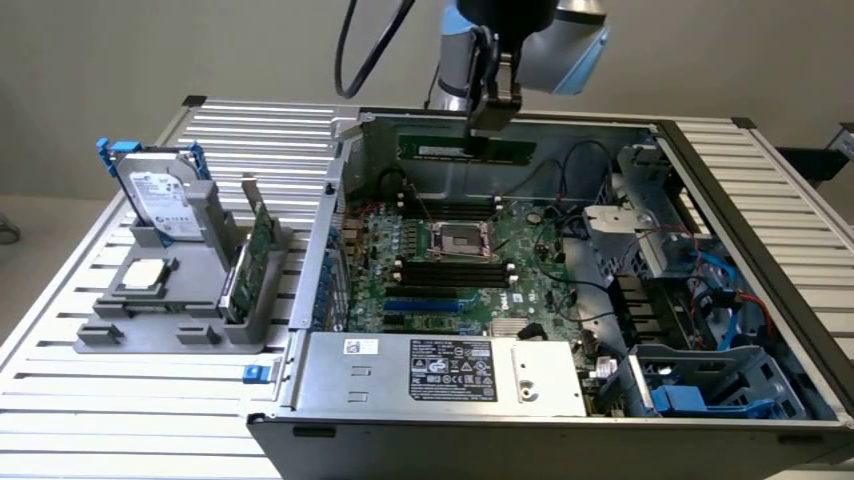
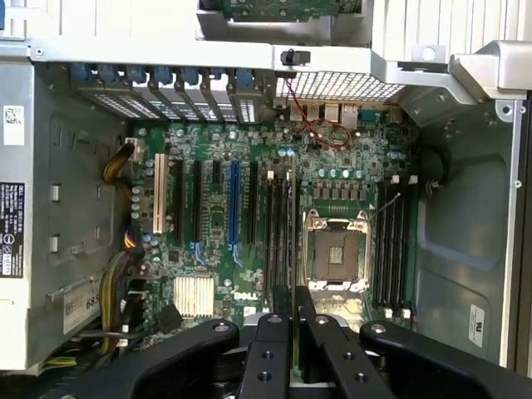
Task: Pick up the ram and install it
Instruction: 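Pick up the ram and move it above insertion slot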
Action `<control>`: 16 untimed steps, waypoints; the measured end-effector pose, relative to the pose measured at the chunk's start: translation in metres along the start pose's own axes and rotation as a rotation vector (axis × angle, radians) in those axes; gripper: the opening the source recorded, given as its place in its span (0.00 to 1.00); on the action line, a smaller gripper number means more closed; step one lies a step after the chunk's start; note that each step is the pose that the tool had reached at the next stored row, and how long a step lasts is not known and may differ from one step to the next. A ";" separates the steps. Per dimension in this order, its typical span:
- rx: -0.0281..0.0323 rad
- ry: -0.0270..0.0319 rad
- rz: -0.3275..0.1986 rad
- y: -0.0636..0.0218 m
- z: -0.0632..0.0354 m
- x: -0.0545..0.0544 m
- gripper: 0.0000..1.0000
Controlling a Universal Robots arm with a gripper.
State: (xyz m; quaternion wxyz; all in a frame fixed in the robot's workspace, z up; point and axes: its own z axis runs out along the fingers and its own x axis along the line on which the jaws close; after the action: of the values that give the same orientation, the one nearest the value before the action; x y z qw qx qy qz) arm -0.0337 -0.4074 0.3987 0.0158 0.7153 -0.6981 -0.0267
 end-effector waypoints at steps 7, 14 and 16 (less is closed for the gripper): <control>0.0058 0.0039 0.012 -0.0061 0.0061 -0.003 0.13; 0.0112 0.0067 0.031 -0.0093 0.0142 -0.004 0.13; 0.0116 0.0064 0.036 -0.0097 0.0180 -0.004 0.13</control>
State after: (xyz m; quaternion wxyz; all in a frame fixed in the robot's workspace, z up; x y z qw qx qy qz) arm -0.0253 -0.4028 0.3802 0.0143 0.7026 -0.7111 -0.0201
